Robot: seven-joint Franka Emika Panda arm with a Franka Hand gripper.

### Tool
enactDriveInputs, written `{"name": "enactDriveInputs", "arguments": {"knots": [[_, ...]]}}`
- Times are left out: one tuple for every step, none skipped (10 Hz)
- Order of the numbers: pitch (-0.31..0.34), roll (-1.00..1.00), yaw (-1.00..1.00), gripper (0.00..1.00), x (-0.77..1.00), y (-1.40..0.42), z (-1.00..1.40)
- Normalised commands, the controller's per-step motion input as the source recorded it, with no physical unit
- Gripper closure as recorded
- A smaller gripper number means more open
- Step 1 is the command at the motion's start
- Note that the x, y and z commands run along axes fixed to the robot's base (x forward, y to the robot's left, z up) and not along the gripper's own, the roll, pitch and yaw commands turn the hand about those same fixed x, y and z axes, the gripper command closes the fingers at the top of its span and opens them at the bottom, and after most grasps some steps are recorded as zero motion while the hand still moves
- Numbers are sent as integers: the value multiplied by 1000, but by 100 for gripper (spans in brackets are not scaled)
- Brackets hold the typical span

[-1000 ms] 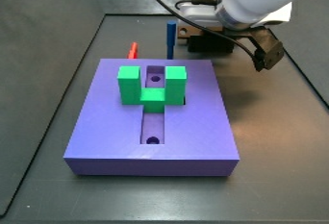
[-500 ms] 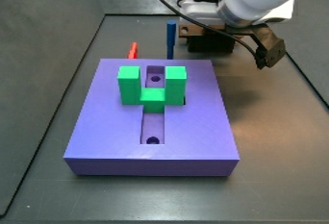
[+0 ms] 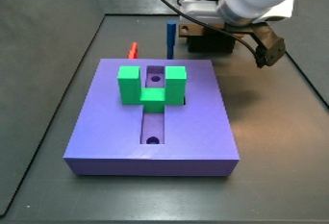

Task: Pick up the brown object. Move up. Place the brown object on the fixture. Regrasp the brown object. Move to above the board. Insert the brown object.
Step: Regrasp the brown object, then move to above the board.

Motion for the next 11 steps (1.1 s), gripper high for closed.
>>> {"name": "enactDriveInputs", "arguments": {"knots": [[0,0,0,100,0,0,0],[0,0,0,100,0,0,0],[0,0,0,100,0,0,0],[0,0,0,100,0,0,0],[0,0,0,100,0,0,1400],[-8,-14,-9,100,-1,-10,1400],[-12,-47,-14,100,-17,-16,1400],[-27,-21,-6,100,-24,6,1400],[19,-5,-18,100,-6,-18,1400],[26,-8,-21,100,-11,-19,1400],[35,-10,-9,100,-5,-8,1400]]}}
